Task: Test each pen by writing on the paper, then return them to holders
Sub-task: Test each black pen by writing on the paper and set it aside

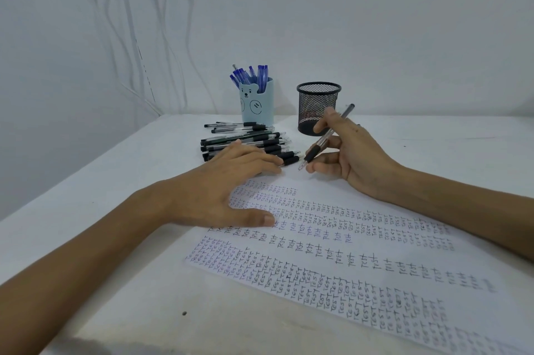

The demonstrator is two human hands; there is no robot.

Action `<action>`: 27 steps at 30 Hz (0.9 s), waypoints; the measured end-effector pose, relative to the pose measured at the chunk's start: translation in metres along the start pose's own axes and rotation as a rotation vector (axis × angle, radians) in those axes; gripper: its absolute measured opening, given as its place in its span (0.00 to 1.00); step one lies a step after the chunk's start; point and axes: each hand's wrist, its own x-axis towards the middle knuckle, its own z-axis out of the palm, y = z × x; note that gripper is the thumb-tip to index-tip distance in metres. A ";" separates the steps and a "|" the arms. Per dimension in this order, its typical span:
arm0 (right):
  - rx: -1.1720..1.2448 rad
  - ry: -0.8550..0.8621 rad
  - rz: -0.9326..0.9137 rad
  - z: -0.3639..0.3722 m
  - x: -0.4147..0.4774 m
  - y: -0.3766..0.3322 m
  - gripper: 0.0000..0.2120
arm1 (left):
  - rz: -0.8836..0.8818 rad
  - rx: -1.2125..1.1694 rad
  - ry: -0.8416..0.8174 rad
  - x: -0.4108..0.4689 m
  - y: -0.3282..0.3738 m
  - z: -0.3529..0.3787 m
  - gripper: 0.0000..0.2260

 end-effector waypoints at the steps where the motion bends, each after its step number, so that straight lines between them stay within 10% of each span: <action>1: -0.006 0.009 -0.011 -0.001 0.000 0.000 0.18 | -0.002 0.000 0.000 0.000 0.000 0.000 0.35; 7: -0.133 0.055 -0.041 -0.003 0.003 -0.001 0.20 | -0.004 0.001 0.002 -0.001 -0.001 0.001 0.35; 19: -1.229 0.207 -0.067 -0.071 0.065 -0.043 0.32 | -0.004 -0.016 0.009 -0.001 0.000 0.000 0.34; 27: -1.461 0.255 -0.059 -0.081 0.095 -0.026 0.23 | -0.004 -0.008 0.002 -0.001 -0.001 0.001 0.35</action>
